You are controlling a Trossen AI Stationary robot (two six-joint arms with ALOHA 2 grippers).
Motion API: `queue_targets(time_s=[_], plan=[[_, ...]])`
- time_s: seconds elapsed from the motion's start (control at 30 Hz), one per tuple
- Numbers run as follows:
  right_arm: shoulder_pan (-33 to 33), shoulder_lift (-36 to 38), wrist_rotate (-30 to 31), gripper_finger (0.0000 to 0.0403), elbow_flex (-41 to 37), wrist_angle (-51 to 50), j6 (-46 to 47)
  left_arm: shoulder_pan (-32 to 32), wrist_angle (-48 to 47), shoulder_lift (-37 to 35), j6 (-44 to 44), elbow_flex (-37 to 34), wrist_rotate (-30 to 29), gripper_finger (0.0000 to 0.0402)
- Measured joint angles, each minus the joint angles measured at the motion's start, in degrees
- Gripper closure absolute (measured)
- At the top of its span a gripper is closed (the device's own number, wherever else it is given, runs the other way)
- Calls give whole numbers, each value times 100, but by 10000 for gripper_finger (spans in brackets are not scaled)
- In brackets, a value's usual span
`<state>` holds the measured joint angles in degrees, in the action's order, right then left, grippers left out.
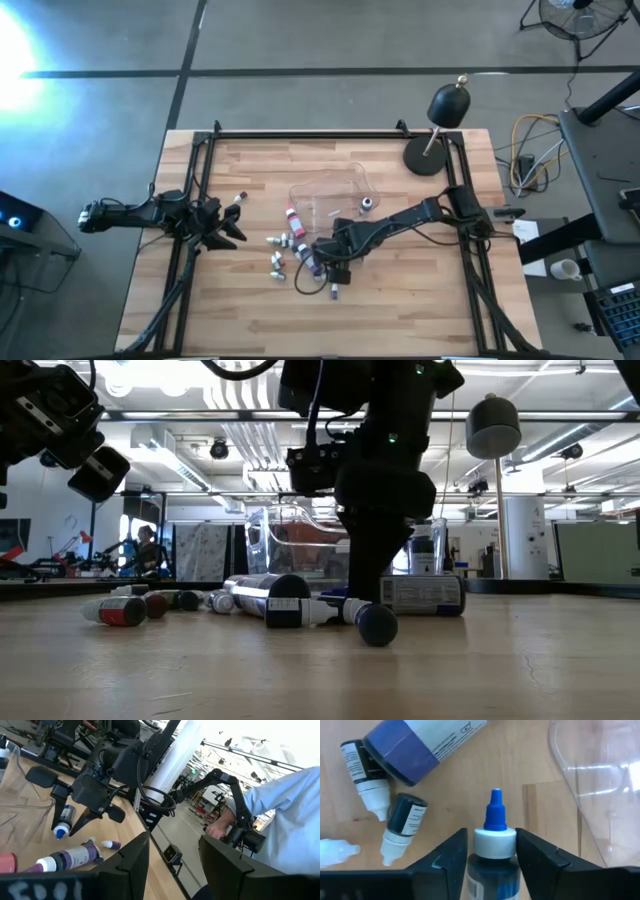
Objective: Pick & Place food coloring
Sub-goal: Put the big blue food coloring bottle into the transparent bin
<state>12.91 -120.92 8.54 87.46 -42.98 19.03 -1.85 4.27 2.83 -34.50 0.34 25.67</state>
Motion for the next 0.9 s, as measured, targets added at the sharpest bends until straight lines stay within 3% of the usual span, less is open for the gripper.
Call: queue_targets(time_s=[0.23,0.37,0.5,0.73,0.9], plan=[[-25,25,1,311,56,-39,8,0,0,0,0,0,0,255],[-21,278,160,312,167,-99,533,-1,0,0,0,0,1,255],[47,929,1109,312,42,-127,2028,-1,0,0,0,0,1,255],[920,1999,3798,305,-861,-165,5799,0,0,0,-1,0,0,255],[1407,2072,4259,303,-1628,-309,7558,0,0,0,-2,0,0,255]])
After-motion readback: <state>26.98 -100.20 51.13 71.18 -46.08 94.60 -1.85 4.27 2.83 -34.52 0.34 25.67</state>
